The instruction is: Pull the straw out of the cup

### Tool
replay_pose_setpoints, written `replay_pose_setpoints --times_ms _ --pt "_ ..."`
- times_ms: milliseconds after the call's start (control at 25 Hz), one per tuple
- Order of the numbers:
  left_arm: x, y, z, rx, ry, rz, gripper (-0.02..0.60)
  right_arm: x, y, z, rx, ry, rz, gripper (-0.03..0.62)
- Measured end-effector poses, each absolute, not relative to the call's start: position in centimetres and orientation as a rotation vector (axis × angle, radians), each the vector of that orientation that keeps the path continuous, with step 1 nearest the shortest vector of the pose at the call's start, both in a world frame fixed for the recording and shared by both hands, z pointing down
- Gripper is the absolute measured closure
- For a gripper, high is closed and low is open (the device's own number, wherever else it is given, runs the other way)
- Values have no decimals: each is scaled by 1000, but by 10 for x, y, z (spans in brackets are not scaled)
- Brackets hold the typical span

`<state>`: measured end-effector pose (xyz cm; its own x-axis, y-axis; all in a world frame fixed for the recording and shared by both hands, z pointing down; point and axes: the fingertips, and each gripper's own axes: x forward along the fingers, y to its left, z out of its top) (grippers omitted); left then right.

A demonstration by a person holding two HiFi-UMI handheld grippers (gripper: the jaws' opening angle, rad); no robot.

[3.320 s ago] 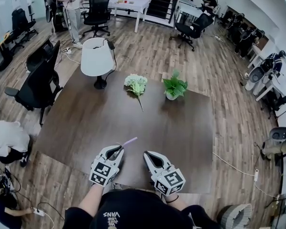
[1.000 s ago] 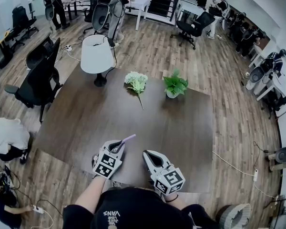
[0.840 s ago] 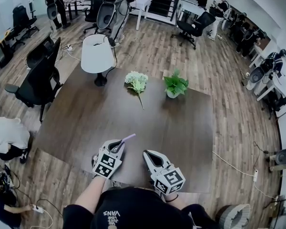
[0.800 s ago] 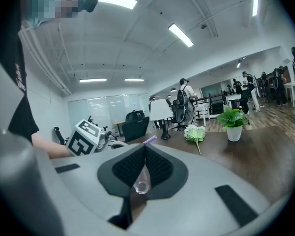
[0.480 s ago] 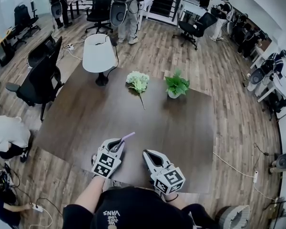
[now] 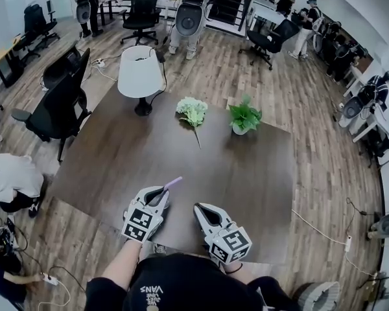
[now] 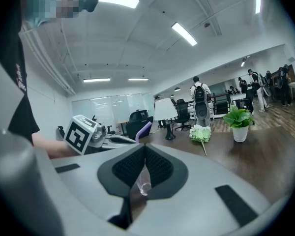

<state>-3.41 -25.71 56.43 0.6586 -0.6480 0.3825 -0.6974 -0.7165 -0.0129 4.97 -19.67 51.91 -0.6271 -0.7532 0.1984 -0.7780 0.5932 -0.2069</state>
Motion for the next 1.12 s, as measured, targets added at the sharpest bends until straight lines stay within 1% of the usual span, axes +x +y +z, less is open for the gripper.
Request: replay_pose_setpoints --times_ms 1120 --pt "-46 -247 491 2818 -1178 307 549 39 -187 519 1282 -2738 415 576"
